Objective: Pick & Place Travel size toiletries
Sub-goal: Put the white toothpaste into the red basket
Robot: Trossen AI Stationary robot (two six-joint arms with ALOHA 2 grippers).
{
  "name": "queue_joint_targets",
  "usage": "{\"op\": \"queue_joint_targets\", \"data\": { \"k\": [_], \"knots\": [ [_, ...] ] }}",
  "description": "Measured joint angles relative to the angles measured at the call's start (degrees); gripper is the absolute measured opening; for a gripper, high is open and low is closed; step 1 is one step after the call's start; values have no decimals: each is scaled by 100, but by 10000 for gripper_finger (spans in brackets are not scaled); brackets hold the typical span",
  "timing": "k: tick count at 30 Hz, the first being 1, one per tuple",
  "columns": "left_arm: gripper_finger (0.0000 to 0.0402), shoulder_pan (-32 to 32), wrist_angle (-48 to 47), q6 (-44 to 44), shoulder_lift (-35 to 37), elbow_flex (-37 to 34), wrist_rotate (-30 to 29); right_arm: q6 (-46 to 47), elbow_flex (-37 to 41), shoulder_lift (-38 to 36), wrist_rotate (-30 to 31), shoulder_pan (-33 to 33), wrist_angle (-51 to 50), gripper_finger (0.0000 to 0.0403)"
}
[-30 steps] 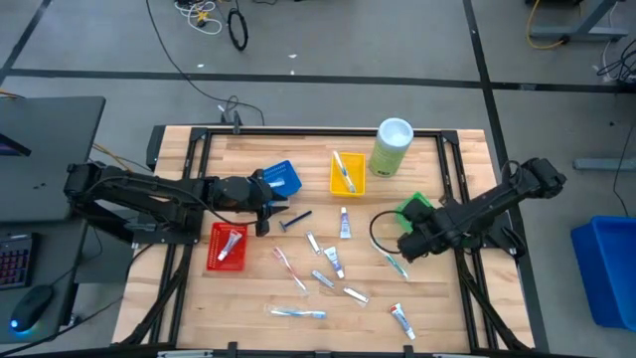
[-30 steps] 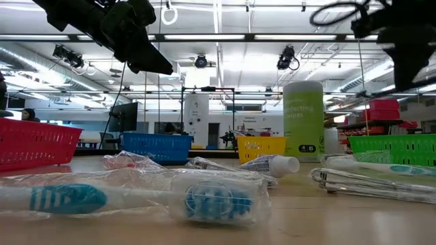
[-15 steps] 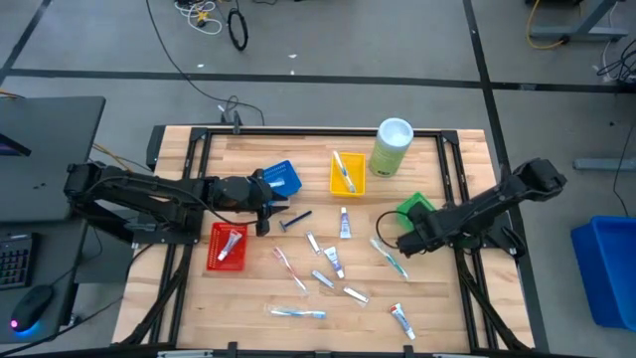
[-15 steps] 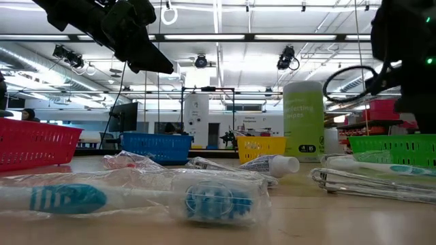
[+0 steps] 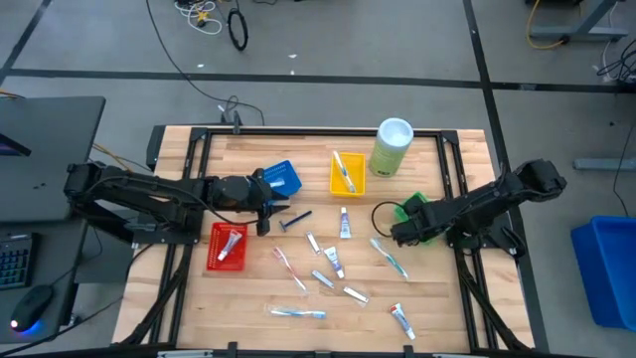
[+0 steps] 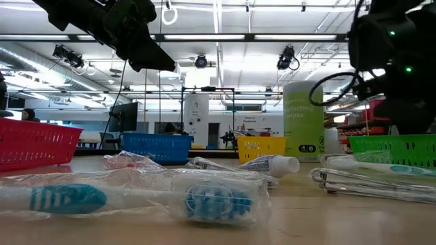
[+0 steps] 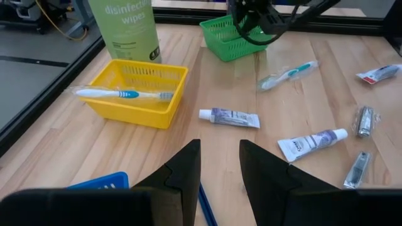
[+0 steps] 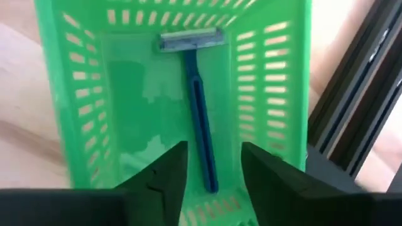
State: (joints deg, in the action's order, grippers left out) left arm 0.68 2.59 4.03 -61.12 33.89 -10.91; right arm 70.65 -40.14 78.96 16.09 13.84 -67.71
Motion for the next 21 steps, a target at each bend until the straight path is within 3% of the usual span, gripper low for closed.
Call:
{"op": "queue_joint_targets", "data": {
  "k": [6,13,16,21],
  "knots": [
    [119,0,2,-18,0,0,-9,-73,-641,-2,-623,-183,-268,180],
    [119,0,149,4,0,0,-46,-137,-1671,-2,-734,-198,-566,167],
    [119,-1,153,17,0,0,-46,-514,-1883,-4,-253,-198,-84,157],
    [119,-2,165,280,0,0,-44,-1854,-1764,-4,734,-198,1612,143]
  ]
}}
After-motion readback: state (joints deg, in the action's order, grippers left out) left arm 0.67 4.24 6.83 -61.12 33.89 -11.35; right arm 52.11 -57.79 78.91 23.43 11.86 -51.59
